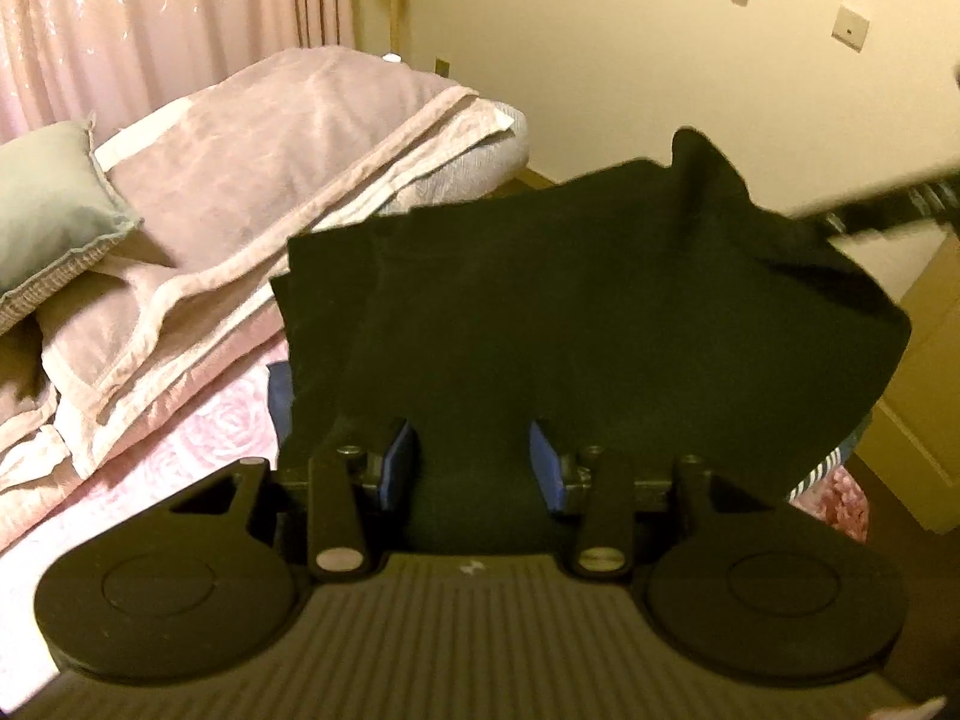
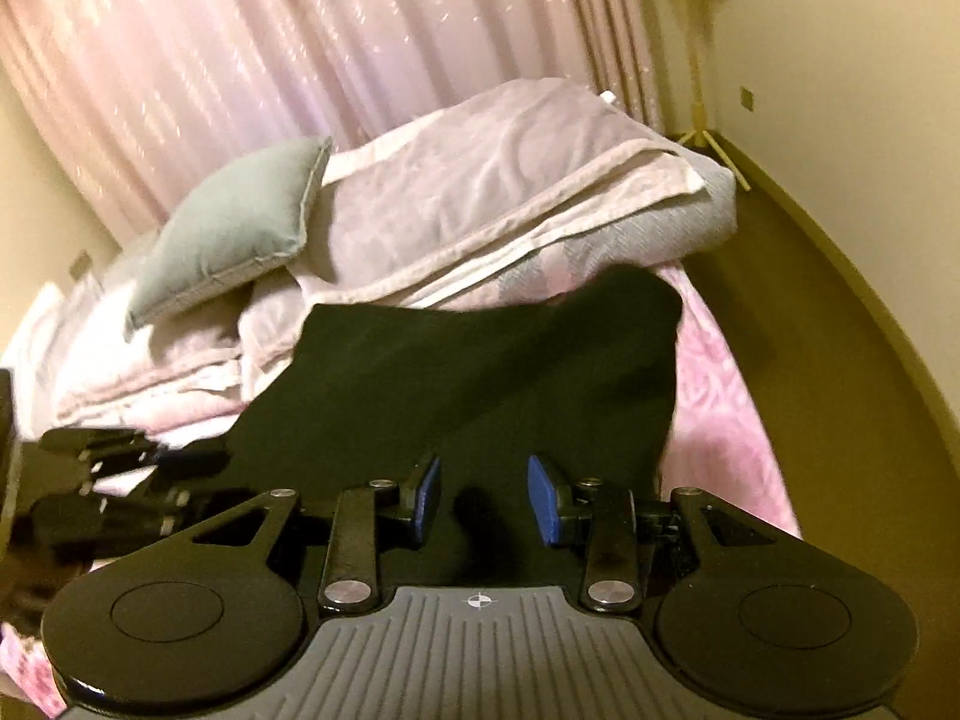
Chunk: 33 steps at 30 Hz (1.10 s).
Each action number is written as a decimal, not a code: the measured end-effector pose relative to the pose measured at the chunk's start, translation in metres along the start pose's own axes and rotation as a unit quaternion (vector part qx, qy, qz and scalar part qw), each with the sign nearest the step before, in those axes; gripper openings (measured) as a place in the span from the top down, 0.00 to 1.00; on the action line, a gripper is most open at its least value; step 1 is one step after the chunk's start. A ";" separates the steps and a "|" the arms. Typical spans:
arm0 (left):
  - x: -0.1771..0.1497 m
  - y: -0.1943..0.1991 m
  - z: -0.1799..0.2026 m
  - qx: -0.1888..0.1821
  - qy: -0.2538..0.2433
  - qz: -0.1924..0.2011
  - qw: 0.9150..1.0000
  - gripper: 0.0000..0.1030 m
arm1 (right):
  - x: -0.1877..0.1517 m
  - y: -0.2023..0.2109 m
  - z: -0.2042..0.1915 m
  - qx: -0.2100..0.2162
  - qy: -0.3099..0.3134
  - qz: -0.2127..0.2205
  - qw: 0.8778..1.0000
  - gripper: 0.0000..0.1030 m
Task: Fold clothes
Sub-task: 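Lower the jacket onto the striped garment atop the stack with both tools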
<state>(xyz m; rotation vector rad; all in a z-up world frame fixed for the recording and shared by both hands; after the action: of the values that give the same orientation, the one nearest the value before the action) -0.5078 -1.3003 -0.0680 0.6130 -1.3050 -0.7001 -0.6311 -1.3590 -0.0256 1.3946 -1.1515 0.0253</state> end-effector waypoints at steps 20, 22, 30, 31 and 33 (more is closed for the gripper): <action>-0.043 0.016 -0.009 -0.006 0.011 -0.004 1.000 0.62 | -0.069 0.000 -0.013 -0.036 0.033 -0.026 0.998 0.65; -0.036 0.018 -0.009 0.000 0.002 -0.001 1.000 0.62 | -0.060 0.002 -0.014 -0.043 0.039 -0.022 0.998 0.61; -0.026 0.036 -0.007 0.006 -0.007 0.017 1.000 0.63 | -0.048 0.025 -0.018 -0.071 0.030 0.009 0.997 0.38; -0.024 0.041 -0.007 0.007 -0.005 0.022 1.000 0.63 | -0.047 0.029 -0.019 -0.072 0.027 0.016 0.997 0.38; -0.021 0.050 -0.008 0.008 0.003 0.035 0.999 0.63 | -0.046 0.039 -0.023 -0.069 0.022 0.030 0.997 0.37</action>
<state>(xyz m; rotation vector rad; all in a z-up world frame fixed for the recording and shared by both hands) -0.4970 -1.2514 -0.0449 0.5784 -1.3209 -0.6305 -0.6639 -1.3044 -0.0206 1.2307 -1.1371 0.0189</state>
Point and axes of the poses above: each gripper's, at about its wrist camera, not at the fingertips, and y roughly against the way its jaws point, z to its right, x to its top, the point moved 10 cm from there along -y, roughly the way its jaws point, and after that the axes turned 8 degrees about y, right-handed, at the moved point
